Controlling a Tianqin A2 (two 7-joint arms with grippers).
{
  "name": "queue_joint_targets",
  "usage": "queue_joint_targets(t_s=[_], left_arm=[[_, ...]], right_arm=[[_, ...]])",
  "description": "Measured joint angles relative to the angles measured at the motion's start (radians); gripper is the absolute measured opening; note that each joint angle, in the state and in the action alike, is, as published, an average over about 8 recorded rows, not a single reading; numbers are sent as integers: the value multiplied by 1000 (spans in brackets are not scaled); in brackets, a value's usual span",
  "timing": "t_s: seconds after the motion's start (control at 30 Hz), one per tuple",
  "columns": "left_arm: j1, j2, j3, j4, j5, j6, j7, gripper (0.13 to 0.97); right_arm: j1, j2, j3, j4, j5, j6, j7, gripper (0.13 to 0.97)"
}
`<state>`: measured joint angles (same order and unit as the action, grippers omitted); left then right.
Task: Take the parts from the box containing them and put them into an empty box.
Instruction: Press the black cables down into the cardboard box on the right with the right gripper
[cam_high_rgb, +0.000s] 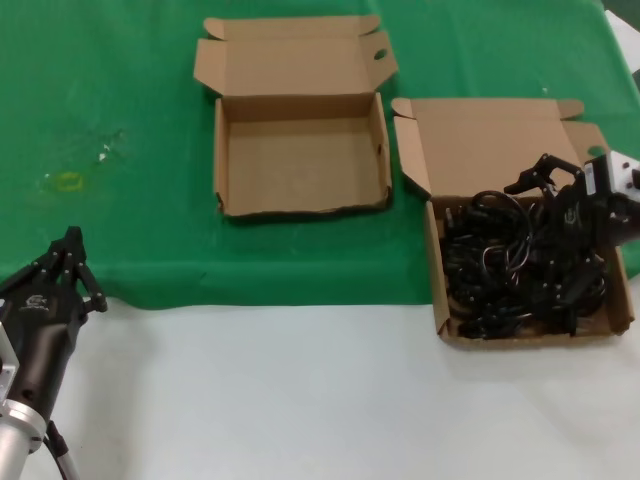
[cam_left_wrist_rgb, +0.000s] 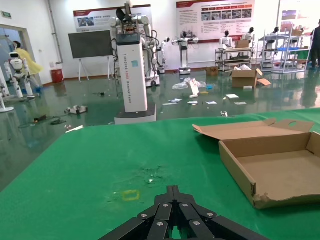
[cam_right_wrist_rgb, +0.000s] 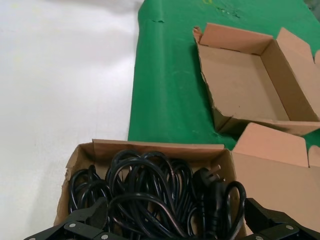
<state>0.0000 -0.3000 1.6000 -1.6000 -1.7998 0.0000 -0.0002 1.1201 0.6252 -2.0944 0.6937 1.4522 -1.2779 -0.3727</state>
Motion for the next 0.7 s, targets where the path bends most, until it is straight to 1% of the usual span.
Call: queue_joint_targets(t_s=[0.63,0.7], left_arm=[[0,0,0,0,0,0,-1,144],[0,0,0,0,0,0,-1,144]], right_arm=[[-39,13,4,56,3,-26,22,954],[-40,14,4,56,2,-27,22,935]])
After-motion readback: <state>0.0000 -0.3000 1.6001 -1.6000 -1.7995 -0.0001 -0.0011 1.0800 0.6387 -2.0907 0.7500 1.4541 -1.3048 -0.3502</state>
